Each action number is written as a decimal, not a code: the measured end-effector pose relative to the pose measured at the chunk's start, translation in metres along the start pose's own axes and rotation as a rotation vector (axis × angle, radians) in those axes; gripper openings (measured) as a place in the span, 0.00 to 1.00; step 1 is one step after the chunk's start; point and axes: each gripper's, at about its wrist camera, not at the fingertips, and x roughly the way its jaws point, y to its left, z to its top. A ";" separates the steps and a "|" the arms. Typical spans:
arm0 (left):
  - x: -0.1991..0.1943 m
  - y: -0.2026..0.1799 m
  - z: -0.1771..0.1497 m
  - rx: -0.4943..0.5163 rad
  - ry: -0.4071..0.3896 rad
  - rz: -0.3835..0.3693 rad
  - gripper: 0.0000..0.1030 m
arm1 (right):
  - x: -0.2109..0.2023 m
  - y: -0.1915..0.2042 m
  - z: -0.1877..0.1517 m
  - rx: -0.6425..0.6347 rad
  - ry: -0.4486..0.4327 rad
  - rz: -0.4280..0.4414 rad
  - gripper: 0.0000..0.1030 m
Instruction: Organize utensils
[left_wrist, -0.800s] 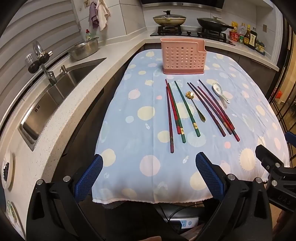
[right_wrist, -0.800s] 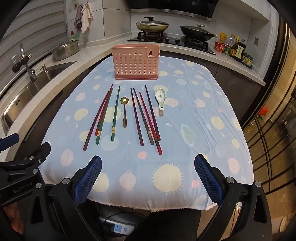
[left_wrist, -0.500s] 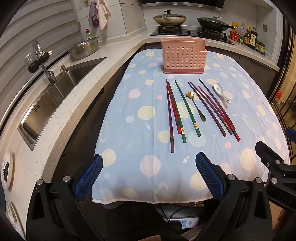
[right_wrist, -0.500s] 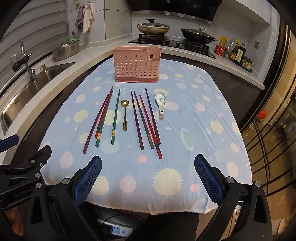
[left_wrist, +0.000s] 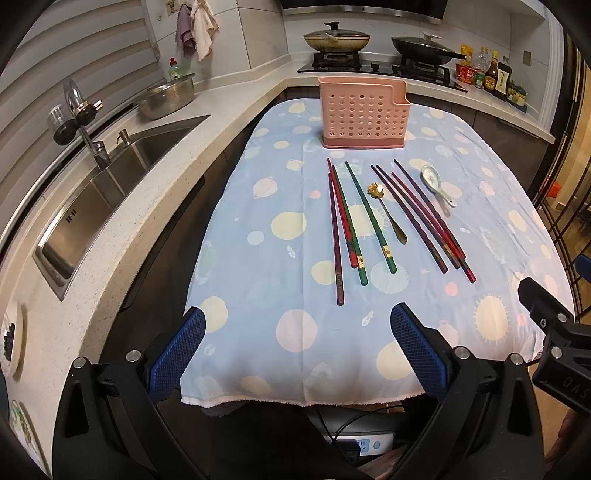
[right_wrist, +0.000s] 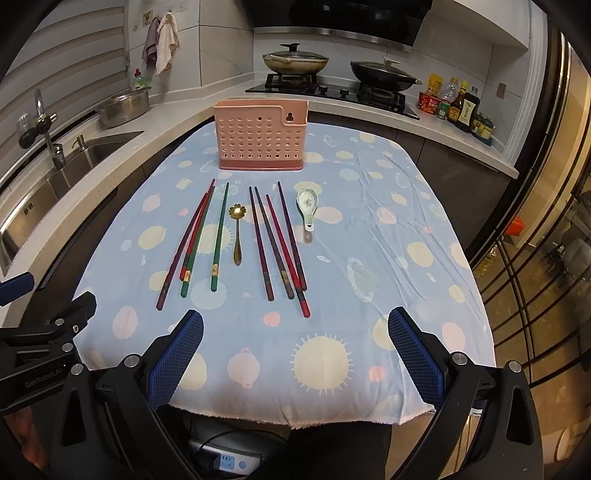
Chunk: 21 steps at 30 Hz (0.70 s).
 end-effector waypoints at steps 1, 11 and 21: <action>0.000 0.000 0.000 0.001 0.000 0.000 0.93 | 0.000 0.000 0.000 0.002 -0.001 -0.002 0.93; -0.003 -0.002 0.002 0.005 -0.002 -0.001 0.93 | -0.002 -0.002 -0.002 0.004 -0.010 -0.007 0.93; -0.006 -0.001 0.001 0.003 -0.008 -0.005 0.93 | -0.003 -0.003 -0.002 0.007 -0.013 -0.007 0.93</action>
